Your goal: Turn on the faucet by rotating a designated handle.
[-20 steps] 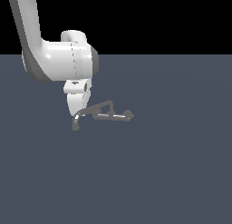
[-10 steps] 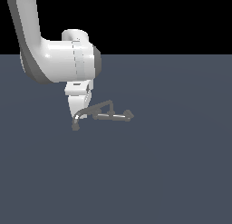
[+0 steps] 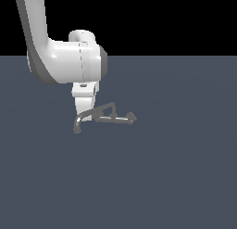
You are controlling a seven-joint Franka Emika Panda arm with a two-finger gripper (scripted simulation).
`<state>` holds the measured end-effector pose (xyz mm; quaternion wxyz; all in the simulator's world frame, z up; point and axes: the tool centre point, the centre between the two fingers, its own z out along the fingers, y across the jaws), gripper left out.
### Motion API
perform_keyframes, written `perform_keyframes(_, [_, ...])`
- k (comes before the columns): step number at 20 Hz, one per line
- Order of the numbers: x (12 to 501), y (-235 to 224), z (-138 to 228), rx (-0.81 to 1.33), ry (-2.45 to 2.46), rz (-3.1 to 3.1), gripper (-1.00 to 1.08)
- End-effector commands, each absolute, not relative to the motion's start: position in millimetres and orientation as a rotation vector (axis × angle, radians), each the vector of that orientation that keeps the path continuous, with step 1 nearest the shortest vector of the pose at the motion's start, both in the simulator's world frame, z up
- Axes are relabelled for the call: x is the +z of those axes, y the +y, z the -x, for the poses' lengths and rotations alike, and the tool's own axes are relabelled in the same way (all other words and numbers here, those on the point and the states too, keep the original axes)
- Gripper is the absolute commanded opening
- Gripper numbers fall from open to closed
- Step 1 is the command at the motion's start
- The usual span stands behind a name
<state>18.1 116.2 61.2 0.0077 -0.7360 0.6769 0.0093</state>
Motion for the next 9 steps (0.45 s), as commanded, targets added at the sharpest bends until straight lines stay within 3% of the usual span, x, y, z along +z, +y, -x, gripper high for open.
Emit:
perform_keyframes(1, [60.5, 90.0, -29.3, 0.015, 2.155, 2.272, -1.0])
perform_keyframes(9, [60.7, 48.1, -51.1, 0.0, 2.2, 2.243, -1.0])
